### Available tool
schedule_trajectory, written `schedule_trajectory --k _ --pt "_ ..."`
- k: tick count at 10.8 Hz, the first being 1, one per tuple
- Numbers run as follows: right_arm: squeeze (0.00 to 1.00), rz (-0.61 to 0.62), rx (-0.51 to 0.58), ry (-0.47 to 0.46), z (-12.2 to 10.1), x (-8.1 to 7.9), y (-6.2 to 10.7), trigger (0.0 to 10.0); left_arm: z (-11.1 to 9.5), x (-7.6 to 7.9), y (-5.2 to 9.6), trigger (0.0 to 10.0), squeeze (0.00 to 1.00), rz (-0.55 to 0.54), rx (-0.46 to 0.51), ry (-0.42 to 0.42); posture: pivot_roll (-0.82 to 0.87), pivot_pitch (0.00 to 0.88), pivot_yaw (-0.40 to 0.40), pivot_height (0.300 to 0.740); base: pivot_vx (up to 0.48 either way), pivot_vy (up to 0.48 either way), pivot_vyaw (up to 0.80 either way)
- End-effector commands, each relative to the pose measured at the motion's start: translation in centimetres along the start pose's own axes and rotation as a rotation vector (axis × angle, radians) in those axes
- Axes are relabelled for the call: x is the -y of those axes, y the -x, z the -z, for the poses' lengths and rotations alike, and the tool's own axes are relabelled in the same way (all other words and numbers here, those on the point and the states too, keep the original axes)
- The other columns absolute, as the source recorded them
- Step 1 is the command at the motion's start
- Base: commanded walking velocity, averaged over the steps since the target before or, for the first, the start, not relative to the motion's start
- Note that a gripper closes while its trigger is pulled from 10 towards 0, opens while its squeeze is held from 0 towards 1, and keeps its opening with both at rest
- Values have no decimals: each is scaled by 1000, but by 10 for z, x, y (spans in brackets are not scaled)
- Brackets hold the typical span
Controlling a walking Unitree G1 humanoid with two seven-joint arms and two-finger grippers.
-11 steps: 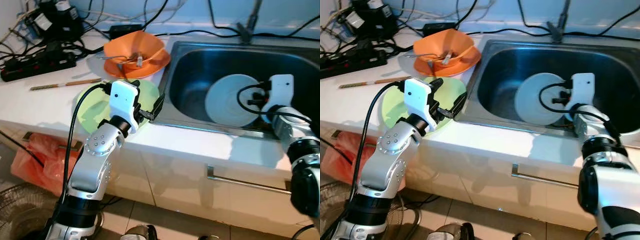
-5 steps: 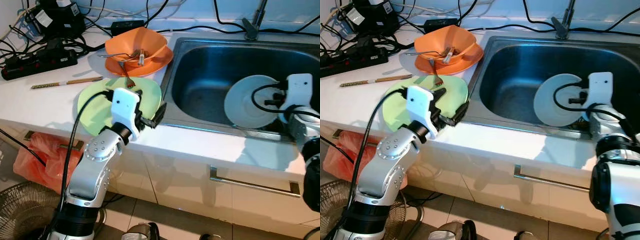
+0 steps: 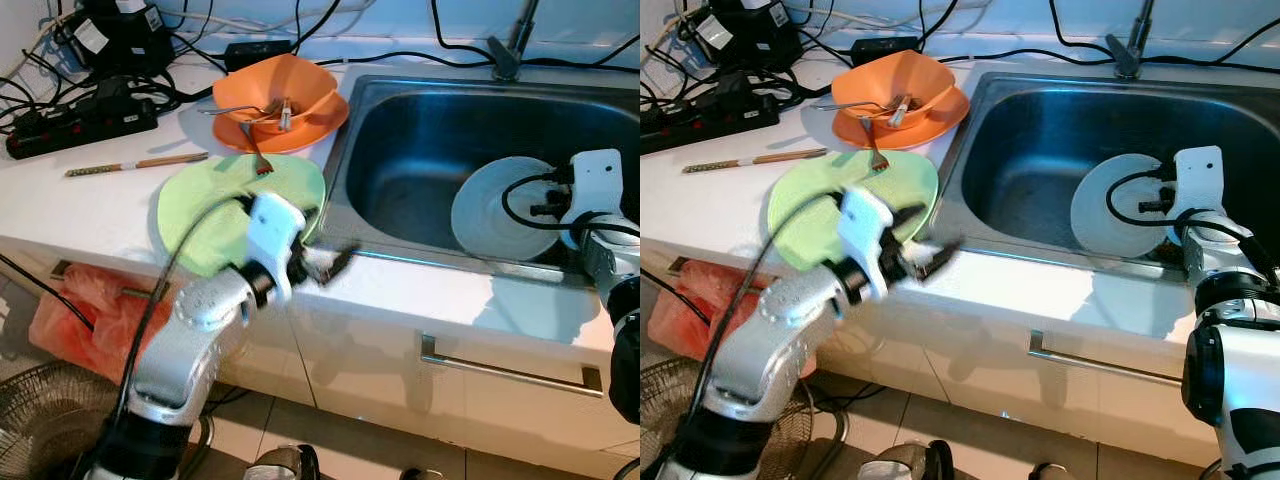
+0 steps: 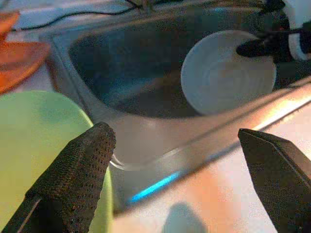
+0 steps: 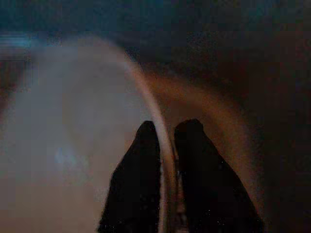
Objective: Kitchen organization
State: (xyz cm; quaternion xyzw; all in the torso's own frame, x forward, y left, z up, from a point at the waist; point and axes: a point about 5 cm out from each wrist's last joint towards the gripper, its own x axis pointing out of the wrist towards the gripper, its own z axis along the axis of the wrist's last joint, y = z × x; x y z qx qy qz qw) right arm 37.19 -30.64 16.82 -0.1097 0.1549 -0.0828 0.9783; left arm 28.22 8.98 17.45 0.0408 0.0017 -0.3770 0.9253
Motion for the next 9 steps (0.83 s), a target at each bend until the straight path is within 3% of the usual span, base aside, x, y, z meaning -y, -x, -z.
schedule_trajectory --k 1,7,9 --pt "1000 -14 -37 1 9 -3 0 10000 0 1 2 10000 0 10 -7 -7 139 123 118 740 0 0 0" --pt "1000 -38 -25 -10 4 -3 0 10000 4 1 2 10000 0 -10 -20 -15 133 122 109 740 0 0 0" --pt "1000 -116 166 -100 -31 -15 -2 10000 -11 -31 3 10000 0 -274 74 -80 122 122 102 740 0 0 0"
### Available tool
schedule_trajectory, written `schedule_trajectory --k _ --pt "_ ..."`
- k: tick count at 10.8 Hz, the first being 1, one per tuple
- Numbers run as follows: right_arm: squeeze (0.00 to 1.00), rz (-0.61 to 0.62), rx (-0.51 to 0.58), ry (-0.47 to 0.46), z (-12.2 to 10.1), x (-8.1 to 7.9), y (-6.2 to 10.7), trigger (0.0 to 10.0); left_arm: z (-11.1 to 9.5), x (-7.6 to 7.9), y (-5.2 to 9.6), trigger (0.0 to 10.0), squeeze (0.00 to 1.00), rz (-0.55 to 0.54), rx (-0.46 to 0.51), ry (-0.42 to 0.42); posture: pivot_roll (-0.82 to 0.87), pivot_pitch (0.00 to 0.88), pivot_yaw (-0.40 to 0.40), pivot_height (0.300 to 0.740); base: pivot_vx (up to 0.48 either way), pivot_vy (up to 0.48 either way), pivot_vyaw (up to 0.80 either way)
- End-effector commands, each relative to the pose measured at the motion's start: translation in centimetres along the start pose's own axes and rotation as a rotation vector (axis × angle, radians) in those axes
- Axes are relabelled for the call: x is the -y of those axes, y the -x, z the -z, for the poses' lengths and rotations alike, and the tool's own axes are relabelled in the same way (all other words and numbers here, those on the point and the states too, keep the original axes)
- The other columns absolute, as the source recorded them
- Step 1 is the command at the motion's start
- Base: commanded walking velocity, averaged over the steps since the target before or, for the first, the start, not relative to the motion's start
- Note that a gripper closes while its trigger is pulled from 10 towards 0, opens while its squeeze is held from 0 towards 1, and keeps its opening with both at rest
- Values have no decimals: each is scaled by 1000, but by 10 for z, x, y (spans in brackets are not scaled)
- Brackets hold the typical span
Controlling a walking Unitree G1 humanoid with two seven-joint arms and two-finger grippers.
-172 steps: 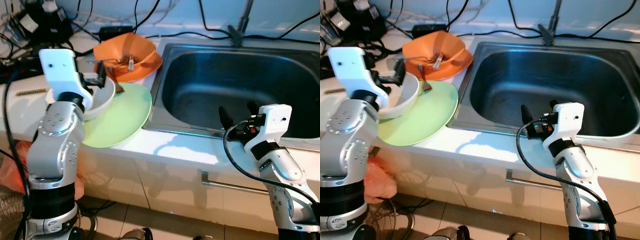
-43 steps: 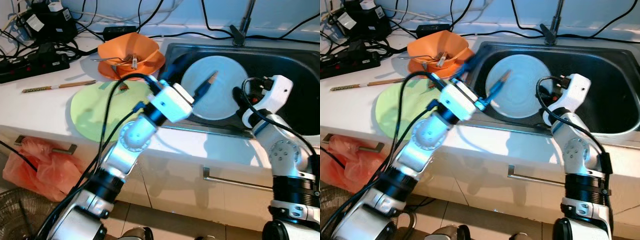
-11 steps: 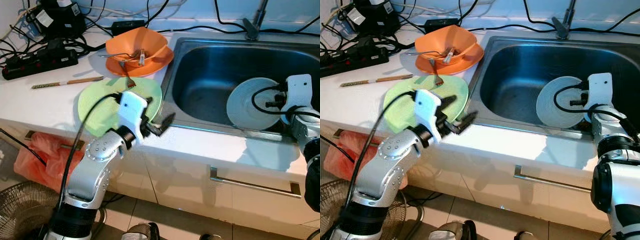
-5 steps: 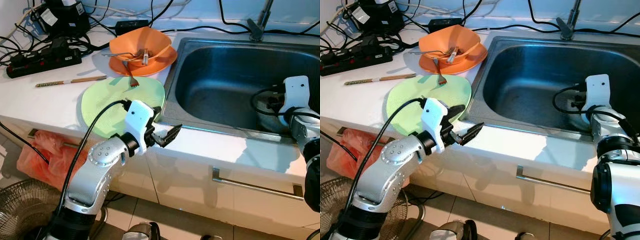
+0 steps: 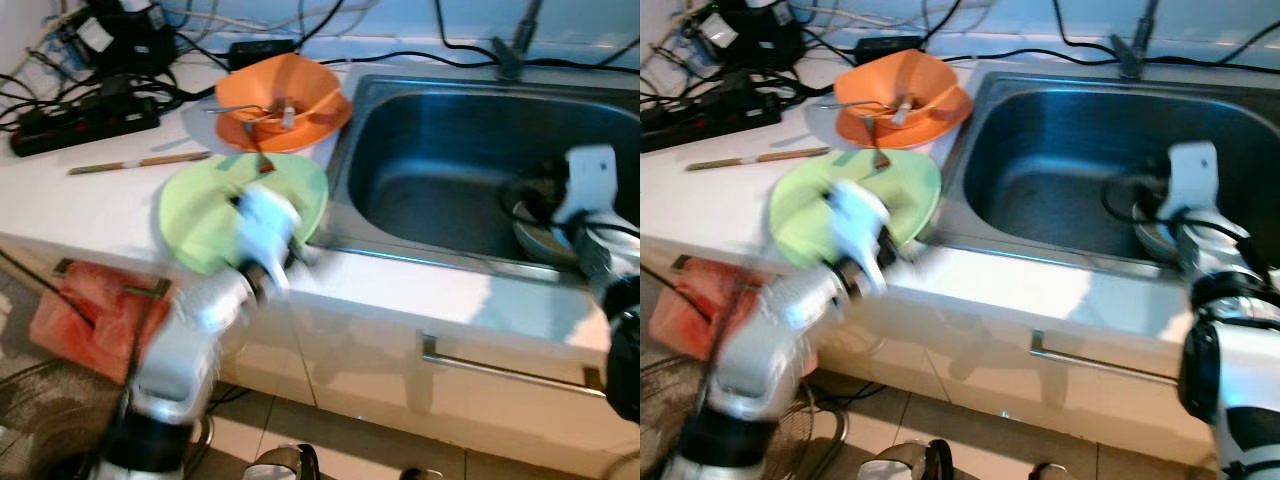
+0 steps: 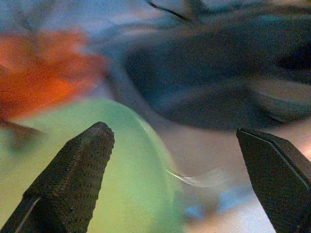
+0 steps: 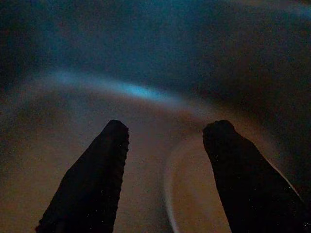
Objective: Kitchen organization
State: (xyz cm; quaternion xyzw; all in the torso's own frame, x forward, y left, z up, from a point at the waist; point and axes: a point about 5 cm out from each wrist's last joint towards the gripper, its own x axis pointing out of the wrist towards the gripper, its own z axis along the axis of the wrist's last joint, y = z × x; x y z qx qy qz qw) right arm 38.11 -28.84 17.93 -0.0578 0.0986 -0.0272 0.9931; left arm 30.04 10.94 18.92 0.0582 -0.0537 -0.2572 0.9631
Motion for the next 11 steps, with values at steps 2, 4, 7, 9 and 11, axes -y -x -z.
schedule_trajectory --k 2,4,7,9,11 --pt "1000 -130 166 -80 -29 -25 -5 10000 -10 -23 -1 10000 0 -141 55 -73 104 117 98 740 0 0 0" --pt "1000 -220 271 -136 -38 -44 -1 10000 -26 -48 0 10000 0 -342 132 -178 94 110 92 740 0 0 0" --pt "1000 -233 341 -224 -42 -50 11 10000 -22 -76 5 10000 0 -472 103 -211 90 103 82 740 0 0 0" --pt "1000 -250 372 -272 -48 -60 21 10000 -5 -82 -1 10000 0 -418 -26 -223 84 101 87 740 0 0 0" --pt "0 -335 399 -349 -62 -78 35 10000 8 -85 -8 10000 0 -296 -120 -299 83 98 93 740 0 0 0"
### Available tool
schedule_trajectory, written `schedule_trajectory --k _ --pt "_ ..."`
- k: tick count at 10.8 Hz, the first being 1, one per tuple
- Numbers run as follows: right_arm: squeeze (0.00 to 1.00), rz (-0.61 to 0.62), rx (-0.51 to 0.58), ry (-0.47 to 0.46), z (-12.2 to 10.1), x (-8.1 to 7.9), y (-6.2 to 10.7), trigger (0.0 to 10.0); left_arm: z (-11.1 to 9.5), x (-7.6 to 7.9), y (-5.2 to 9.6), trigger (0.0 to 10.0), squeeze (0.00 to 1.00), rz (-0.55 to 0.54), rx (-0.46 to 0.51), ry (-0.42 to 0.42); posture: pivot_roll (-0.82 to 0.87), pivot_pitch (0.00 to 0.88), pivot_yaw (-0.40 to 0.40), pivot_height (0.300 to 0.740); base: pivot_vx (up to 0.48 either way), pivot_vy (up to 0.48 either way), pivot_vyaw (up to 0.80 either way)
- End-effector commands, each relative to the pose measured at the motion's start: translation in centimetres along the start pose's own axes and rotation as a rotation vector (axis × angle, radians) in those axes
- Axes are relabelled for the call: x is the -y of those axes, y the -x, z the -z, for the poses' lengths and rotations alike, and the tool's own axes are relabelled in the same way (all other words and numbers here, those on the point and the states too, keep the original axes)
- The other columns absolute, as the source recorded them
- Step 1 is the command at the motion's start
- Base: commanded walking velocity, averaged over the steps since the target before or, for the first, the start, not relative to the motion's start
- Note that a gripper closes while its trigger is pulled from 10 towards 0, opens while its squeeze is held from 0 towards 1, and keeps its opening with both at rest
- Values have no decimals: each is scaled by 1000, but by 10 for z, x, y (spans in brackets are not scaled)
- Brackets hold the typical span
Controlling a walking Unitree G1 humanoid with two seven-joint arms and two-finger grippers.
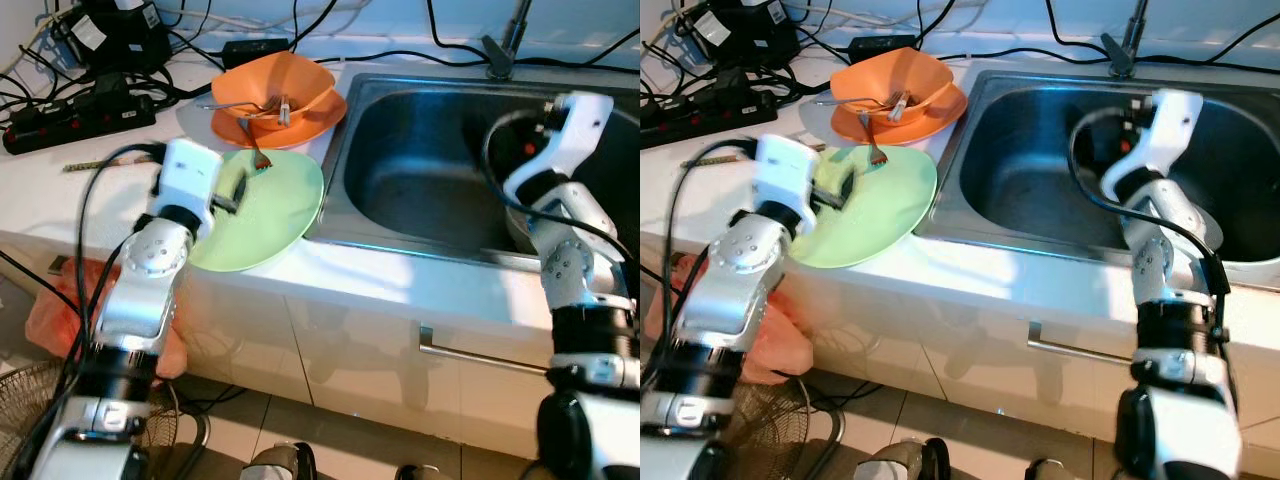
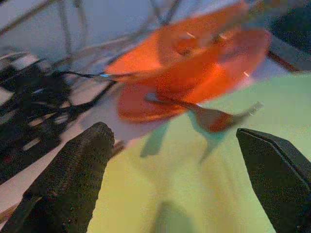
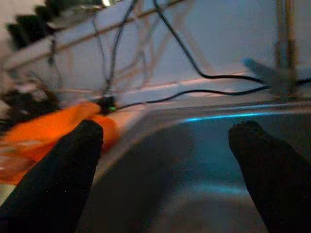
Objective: Kitchen organization
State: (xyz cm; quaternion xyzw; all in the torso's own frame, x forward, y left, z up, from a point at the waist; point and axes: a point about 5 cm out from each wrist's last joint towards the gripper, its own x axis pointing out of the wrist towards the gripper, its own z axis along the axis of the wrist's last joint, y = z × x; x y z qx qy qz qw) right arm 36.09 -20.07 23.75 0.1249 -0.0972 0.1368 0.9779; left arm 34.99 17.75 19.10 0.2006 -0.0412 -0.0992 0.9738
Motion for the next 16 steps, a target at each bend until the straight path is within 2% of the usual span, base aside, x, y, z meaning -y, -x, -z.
schedule_trajectory --k 1,3,4,8,12,13,14,15,16 --pt "0 -92 -30 -33 3 -17 3 10000 -3 -1 -3 10000 0 32 31 -42 83 98 93 740 0 0 0" --pt "0 -202 -73 -49 11 -44 12 10000 -2 0 -10 10000 0 54 55 -58 68 99 106 740 0 0 0" --pt "0 -206 -81 -53 12 -48 14 10000 1 0 -12 10000 0 64 46 -71 66 102 108 740 0 0 0" --pt "0 -172 -81 -70 7 -47 22 10000 9 -8 -24 10000 0 73 47 -107 53 105 120 740 0 0 0" --pt "0 -169 -67 -82 1 -51 25 10000 9 2 -32 9961 0 130 95 -124 47 122 128 740 0 0 0" --pt "0 -167 -61 -85 -1 -53 28 10000 9 10 -35 8588 0 160 95 -134 40 134 132 740 0 0 0" --pt "0 -156 -60 -87 -2 -52 33 10000 5 17 -38 4745 0 201 107 -149 34 150 135 740 0 0 0" --pt "0 -150 -62 -87 -1 -52 35 10000 4 19 -39 0 0 214 113 -150 29 158 136 740 0 0 0" --pt "0 -138 -70 -88 -1 -50 39 10000 2 22 -42 0 0 220 117 -151 20 170 135 740 0 0 0"
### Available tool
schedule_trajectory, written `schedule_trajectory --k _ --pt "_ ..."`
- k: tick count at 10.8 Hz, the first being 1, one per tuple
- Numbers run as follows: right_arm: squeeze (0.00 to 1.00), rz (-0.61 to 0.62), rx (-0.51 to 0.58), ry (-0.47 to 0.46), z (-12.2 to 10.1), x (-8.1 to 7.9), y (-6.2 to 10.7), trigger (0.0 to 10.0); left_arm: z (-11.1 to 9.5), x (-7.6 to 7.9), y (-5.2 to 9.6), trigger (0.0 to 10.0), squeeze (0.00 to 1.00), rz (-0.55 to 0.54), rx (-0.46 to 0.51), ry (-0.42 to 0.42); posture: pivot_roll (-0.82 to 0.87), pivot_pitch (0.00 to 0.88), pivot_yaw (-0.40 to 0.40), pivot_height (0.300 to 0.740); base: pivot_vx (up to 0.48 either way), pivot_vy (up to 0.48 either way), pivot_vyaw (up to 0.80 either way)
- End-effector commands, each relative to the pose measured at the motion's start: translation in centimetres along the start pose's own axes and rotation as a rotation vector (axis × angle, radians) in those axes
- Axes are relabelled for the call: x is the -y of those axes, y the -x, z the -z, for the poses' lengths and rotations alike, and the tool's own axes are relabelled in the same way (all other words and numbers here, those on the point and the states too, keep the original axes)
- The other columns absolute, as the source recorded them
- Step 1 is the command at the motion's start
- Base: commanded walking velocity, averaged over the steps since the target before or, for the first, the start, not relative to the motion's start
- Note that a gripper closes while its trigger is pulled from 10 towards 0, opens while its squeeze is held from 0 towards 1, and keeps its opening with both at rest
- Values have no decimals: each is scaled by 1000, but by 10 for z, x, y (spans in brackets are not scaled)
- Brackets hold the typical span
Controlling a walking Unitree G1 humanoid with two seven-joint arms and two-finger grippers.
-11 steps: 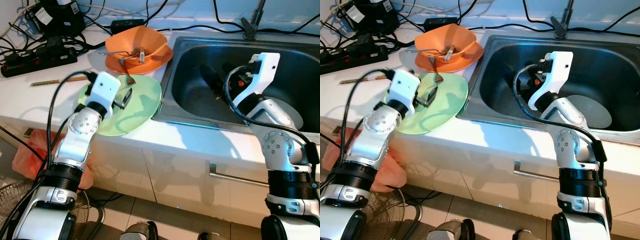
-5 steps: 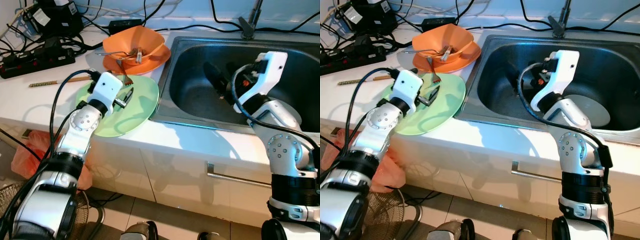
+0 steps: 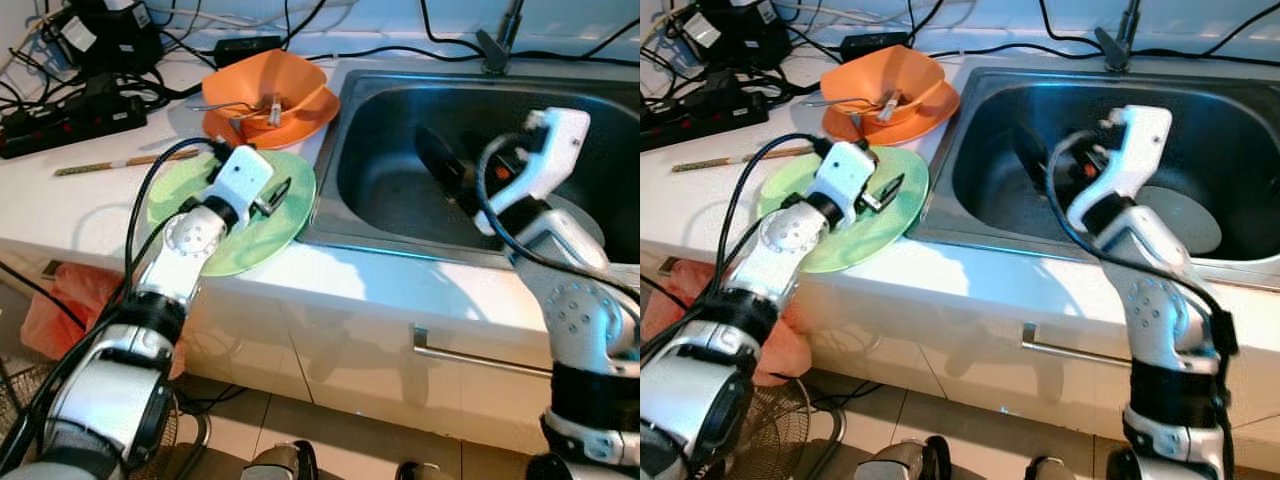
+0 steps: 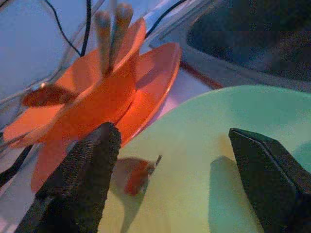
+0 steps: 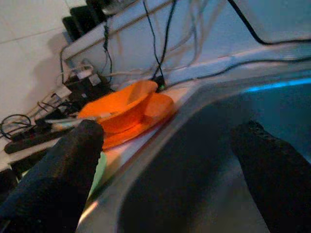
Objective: Kitchen organization
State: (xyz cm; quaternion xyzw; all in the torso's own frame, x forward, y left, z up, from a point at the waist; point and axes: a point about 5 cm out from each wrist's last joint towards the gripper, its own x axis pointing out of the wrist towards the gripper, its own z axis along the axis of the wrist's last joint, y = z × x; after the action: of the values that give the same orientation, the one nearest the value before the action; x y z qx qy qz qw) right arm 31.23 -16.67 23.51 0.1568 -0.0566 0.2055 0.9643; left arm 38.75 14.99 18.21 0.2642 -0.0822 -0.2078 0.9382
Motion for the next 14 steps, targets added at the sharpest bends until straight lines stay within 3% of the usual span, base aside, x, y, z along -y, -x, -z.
schedule_trajectory --k 1,2,3,8,9,10,14 --pt "0 8 0 -1 -3 0 5 10000 0 -3 -2 0 0 -11 -13 -13 14 184 130 740 0 0 0" --pt "0 15 -5 -1 -4 1 7 10000 0 -9 -2 6627 0 -51 -27 -20 12 189 128 740 0 0 0" --pt "0 17 -6 0 -5 2 8 10000 1 -16 -1 10000 0 -89 -41 -20 10 193 124 740 0 0 0" --pt "0 18 -12 -5 -7 4 5 10000 16 -32 10 10000 0 -141 -101 -22 22 184 113 740 0 0 0" --pt "0 17 -11 -7 -7 4 4 10000 19 -31 11 5451 0 -132 -110 -5 21 182 112 740 0 0 0" --pt "0 17 -10 -8 -8 4 3 10000 21 -28 12 0 0 -119 -115 32 21 181 111 740 0 0 0" --pt "0 23 -7 -10 -10 5 2 10000 21 -27 11 0 0 -109 -111 42 16 180 106 740 0 0 0"
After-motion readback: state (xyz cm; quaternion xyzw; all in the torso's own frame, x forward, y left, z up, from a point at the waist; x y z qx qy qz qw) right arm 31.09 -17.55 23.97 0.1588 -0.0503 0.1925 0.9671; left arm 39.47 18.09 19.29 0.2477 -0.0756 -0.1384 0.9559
